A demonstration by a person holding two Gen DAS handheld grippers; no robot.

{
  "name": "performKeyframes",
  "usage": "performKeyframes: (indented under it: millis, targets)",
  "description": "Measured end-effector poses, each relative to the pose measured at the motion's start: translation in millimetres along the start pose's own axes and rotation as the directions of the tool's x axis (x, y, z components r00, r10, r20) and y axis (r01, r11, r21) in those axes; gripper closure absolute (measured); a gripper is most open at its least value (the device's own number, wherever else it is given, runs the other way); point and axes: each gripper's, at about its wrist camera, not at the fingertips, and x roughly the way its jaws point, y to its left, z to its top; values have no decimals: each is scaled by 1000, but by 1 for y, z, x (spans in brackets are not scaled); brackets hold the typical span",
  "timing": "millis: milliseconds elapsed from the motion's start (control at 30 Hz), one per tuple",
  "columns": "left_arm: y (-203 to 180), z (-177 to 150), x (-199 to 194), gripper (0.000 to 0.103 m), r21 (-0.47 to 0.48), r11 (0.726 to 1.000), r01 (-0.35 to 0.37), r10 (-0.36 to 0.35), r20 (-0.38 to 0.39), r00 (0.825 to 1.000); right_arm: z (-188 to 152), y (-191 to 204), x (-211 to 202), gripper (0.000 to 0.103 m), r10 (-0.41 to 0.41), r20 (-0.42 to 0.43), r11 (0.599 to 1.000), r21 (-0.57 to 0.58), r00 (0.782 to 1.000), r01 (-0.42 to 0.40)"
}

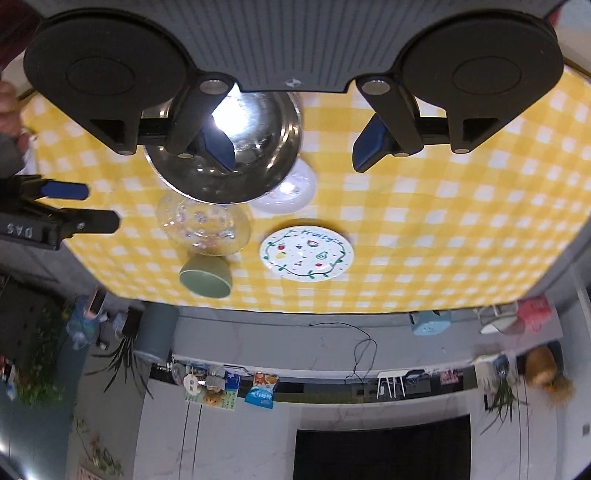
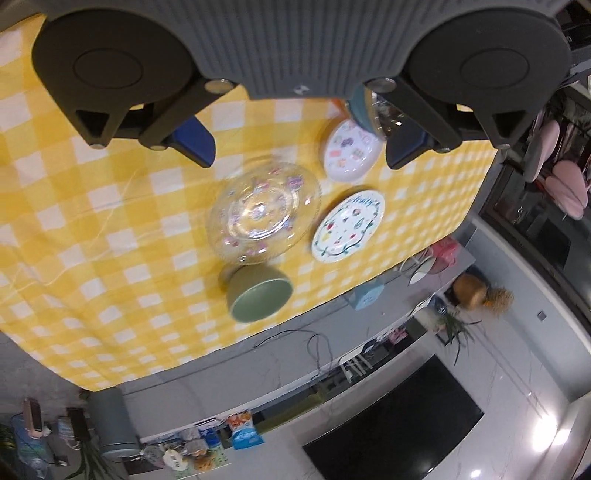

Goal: Organize plates and bowls
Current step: 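Open the left tool and withdraw it from the stacked bowls, then move the left tool past the small white plate and close on the glass plate rim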

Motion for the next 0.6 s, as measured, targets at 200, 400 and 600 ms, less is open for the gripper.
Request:
performKeyframes:
  millis: [200, 400, 600]
  targets:
    - [5, 17, 7, 17, -15, 998, -57, 56, -11, 998, 3, -16, 1, 7, -53, 6, 998, 22, 999, 53]
    - [18, 50, 17, 17, -89, 996, -19, 17, -19, 1000, 4, -31, 6, 15, -13, -30, 997, 82, 999, 15]
    - [29, 78, 58, 24, -90, 986, 139, -145, -63, 988, 10, -51, 17, 22, -38, -58, 989, 138, 998, 46]
